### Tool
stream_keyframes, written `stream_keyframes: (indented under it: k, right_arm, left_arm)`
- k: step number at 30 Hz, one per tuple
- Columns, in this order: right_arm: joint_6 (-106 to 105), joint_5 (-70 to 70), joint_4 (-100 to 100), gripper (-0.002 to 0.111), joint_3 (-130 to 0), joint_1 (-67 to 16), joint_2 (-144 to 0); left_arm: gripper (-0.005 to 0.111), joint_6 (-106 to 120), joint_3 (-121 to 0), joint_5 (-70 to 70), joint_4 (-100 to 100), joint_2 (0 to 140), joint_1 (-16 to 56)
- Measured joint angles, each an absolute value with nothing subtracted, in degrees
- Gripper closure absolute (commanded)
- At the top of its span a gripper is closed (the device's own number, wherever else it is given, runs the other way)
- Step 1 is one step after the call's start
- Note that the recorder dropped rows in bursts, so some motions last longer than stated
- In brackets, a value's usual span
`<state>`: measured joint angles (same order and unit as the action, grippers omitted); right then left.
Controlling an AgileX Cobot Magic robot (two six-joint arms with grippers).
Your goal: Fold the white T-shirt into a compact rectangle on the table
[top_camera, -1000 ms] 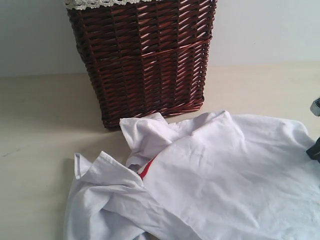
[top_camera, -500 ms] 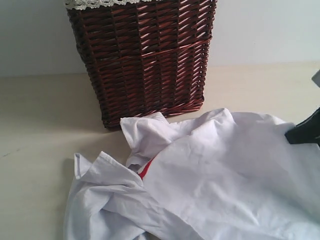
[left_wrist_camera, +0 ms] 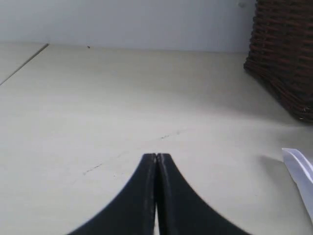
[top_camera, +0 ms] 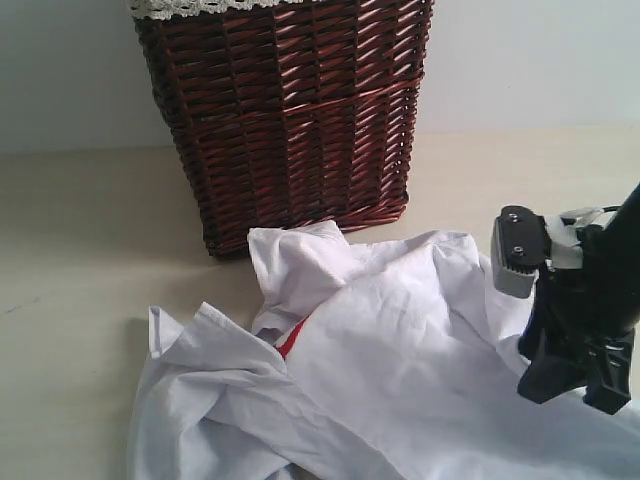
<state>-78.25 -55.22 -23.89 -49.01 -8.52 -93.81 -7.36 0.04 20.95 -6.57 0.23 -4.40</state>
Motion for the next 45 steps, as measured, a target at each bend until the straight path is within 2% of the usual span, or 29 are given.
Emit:
stream_keyframes:
  k: [5, 11, 18, 24, 32, 37, 40, 45]
  right_arm:
    - [-76.75, -51.6, -23.89, 0.065, -46.48, -14.09, -94.69]
    - [-72.77, -39.47, -28.31, 0.065, -41.03, -17.46, -95.68]
    - [-65.12, -26.96, -31.45, 0.065, -40.62, -17.12, -84.33]
    - [-56.42, -27.8, -22.22, 0.065, -40.62, -11.12, -79.56]
    - [-54.28, -25.23, -23.68, 0.065, -40.62, 2.65, -90.17]
    - [-57.78, -27.73, -28.51, 0.067, -40.54, 7.66, -96.52]
    - [-62.6, -28.63, -34.37, 0.075, -40.54, 8.69, -98.43]
    - [-73.55, -35.92, -48.54, 0.104, -40.54, 8.8, -98.98]
  left_arm:
    - [0.107, -7.36, 0.04, 20.95, -6.57, 0.23, -4.4]
    - [0.107, -7.36, 0.04, 20.95, -6.57, 0.23, -4.4]
    - [0.107, -7.36, 0.04, 20.95, -6.57, 0.23, -4.4]
    - [0.107, -7.36, 0.04, 20.95, -6.57, 0.23, -4.4]
    - [0.107, -7.36, 0.04, 20.95, -6.57, 0.23, -4.4]
    - [0.107, -7.36, 0.04, 20.95, -6.57, 0.23, -4.4]
    - [0.107, -7.36, 0.04, 20.95, -6.57, 0.23, -4.4]
    - [0.107, -7.36, 0.04, 20.95, -6.57, 0.23, -4.4]
